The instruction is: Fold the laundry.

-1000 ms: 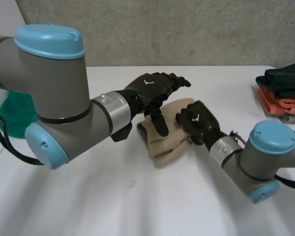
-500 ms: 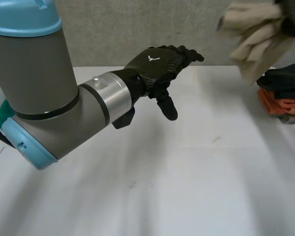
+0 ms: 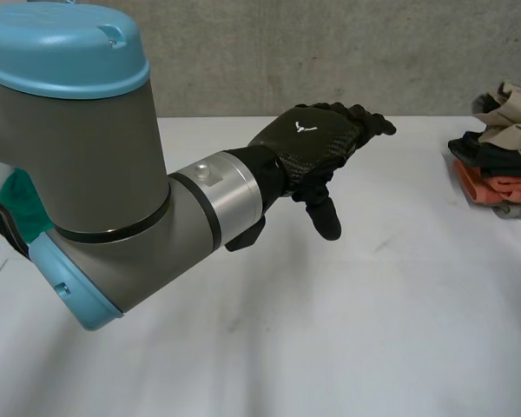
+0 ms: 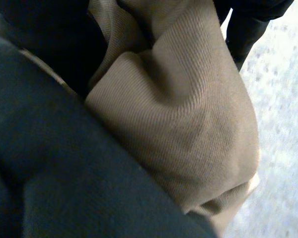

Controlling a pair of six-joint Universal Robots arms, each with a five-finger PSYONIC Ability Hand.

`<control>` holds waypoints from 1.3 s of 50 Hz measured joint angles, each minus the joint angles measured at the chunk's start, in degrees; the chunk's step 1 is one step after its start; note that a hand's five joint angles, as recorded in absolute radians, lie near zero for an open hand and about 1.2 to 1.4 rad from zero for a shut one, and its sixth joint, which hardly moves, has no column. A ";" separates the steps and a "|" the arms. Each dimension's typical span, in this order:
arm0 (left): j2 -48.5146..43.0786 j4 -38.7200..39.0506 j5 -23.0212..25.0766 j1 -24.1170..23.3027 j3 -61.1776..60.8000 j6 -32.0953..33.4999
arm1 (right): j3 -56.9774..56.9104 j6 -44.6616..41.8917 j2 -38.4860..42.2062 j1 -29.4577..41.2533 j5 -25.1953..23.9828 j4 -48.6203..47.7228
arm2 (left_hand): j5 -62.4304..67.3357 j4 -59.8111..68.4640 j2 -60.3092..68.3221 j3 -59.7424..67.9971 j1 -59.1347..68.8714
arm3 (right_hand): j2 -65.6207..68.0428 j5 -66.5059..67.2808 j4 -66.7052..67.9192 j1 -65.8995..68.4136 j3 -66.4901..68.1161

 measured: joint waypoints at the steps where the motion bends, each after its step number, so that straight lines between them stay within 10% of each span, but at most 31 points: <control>1: -0.05 0.00 -0.01 0.01 -0.01 0.00 | 0.47 0.13 0.29 -0.35 -0.46 -0.03 | 0.00 0.00 0.00 0.00 0.00 | 0.00 0.28 0.12 0.00 0.15; 13: -0.01 0.00 -0.04 -0.07 -0.59 0.06 | 4.60 -0.14 -0.84 -4.34 -7.18 -1.91 | 0.00 0.00 0.00 0.00 0.00 | -1.00 -0.13 -1.20 0.08 -1.03; 21: 0.51 0.41 -0.03 -0.84 -1.04 0.07 | 13.66 -0.28 -9.87 -6.86 -6.59 -3.07 | 0.00 0.00 0.00 0.00 0.01 | -53.29 -52.61 -55.95 -41.18 -54.20; 38: 3.12 1.39 0.26 -2.52 -1.01 -0.13 | 21.18 -11.41 -27.48 -18.13 -6.17 25.34 | 0.00 0.00 0.00 0.00 0.00 | -53.58 -54.27 -57.13 -41.25 -55.22; 48: 5.81 3.21 -0.07 -3.48 -1.05 -0.38 | 13.25 -32.97 -31.74 -24.53 11.12 41.62 | 0.00 0.00 0.00 0.00 0.02 | -53.58 -54.27 -57.13 -41.25 -55.22; 55: 9.03 6.48 -3.48 -3.12 -1.07 -0.35 | 12.18 -35.29 -38.11 -15.32 21.72 40.07 | 0.00 0.00 0.00 0.00 0.00 | -53.58 -54.27 -57.13 -41.25 -55.22; 65: 13.04 11.81 -18.58 7.26 -3.91 5.93 | 34.01 -25.53 -56.37 8.05 9.47 27.39 | 0.00 0.00 0.00 0.00 -0.06 | -53.58 -54.27 -57.13 -41.25 -55.22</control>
